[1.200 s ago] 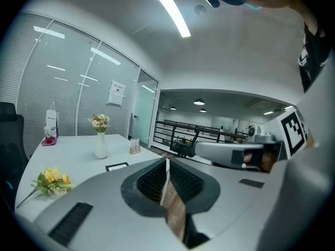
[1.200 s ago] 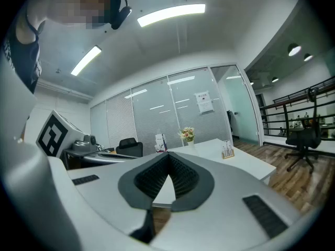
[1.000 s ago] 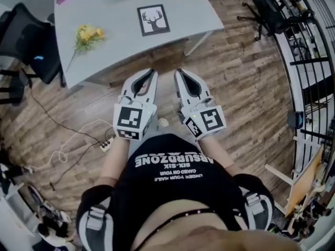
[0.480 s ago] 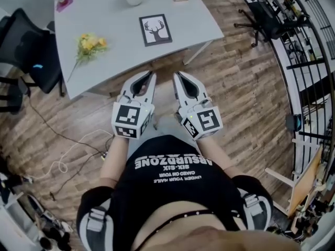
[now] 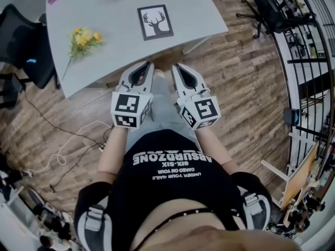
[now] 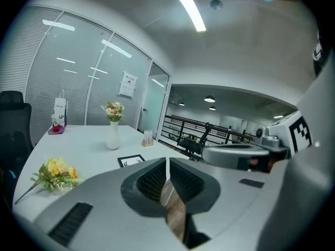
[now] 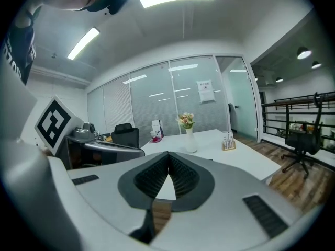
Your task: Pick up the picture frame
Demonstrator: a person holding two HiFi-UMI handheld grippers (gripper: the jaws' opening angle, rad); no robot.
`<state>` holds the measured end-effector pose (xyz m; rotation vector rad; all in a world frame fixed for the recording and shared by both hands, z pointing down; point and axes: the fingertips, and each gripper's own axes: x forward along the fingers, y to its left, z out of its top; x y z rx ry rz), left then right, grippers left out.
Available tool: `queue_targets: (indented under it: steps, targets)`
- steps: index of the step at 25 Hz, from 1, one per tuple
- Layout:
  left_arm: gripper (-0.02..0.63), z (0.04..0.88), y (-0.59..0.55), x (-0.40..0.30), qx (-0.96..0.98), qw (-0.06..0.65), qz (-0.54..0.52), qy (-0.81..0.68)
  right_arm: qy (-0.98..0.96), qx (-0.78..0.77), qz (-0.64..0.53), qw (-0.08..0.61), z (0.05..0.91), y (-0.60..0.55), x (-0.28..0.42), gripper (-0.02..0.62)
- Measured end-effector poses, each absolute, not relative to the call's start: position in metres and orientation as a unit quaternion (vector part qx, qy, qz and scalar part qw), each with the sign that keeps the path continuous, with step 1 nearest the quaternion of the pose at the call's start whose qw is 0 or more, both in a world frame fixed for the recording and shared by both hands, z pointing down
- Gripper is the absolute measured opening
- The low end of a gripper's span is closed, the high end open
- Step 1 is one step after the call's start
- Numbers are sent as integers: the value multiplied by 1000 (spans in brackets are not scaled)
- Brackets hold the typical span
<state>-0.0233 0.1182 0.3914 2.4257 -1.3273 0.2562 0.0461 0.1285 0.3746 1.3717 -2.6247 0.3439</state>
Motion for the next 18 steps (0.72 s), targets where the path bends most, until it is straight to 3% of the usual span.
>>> queue_targets:
  steps: [18]
  targets:
    - [35,439,-23,-23,824,213,148,-504,-868,444,155,158,430,-32,53,21]
